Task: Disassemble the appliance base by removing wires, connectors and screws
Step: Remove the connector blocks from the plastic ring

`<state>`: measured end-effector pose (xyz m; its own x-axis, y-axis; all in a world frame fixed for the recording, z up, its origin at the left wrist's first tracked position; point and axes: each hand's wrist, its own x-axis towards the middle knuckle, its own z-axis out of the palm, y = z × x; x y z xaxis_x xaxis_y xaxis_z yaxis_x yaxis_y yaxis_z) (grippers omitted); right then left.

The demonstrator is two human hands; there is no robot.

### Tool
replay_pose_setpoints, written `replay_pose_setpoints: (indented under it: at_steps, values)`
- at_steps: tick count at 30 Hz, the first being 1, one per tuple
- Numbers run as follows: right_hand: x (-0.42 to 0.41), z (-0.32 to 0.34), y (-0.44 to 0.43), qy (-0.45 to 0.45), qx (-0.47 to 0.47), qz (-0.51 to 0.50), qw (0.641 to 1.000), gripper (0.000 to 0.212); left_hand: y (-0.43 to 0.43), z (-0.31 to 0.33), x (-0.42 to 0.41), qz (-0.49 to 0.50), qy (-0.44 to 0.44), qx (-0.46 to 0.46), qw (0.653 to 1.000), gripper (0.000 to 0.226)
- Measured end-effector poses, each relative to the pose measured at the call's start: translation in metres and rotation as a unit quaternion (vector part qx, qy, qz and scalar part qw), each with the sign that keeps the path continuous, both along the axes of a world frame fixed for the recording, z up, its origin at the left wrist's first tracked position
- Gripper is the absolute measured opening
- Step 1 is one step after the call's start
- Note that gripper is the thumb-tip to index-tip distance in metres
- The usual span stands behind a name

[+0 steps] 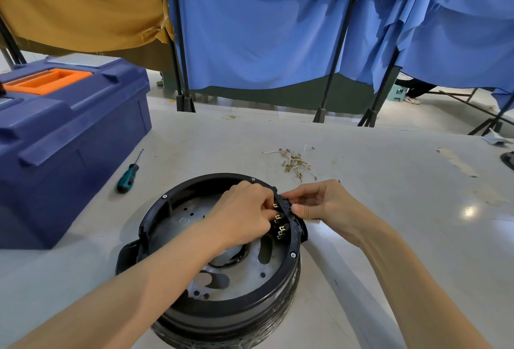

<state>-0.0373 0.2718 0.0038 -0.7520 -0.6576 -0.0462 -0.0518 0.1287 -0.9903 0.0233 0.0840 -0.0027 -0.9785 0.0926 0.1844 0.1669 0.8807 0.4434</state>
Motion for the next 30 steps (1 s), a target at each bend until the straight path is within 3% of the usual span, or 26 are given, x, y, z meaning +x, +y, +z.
replay_pose_setpoints:
  at_steps: [3, 6, 11, 30]
  values:
    - [-0.002, -0.001, 0.002, 0.002, 0.000, 0.014, 1.000, 0.028, 0.001, 0.000, 0.000, -0.006, -0.008, -0.033, 0.999, 0.015]
    - [-0.003, -0.004, 0.001, 0.005, -0.009, 0.016, 1.000, 0.026, 0.004, 0.004, -0.002, 0.005, 0.007, -0.070, 0.997, 0.003]
    - [-0.004, -0.007, -0.001, 0.008, -0.019, 0.006, 1.000, 0.025, 0.010, 0.002, 0.000, 0.019, 0.030, -0.104, 0.994, 0.010]
    - [-0.006, -0.007, 0.000, 0.013, -0.028, 0.010, 0.999, 0.022, 0.011, -0.001, -0.001, 0.012, 0.022, -0.031, 0.999, 0.008]
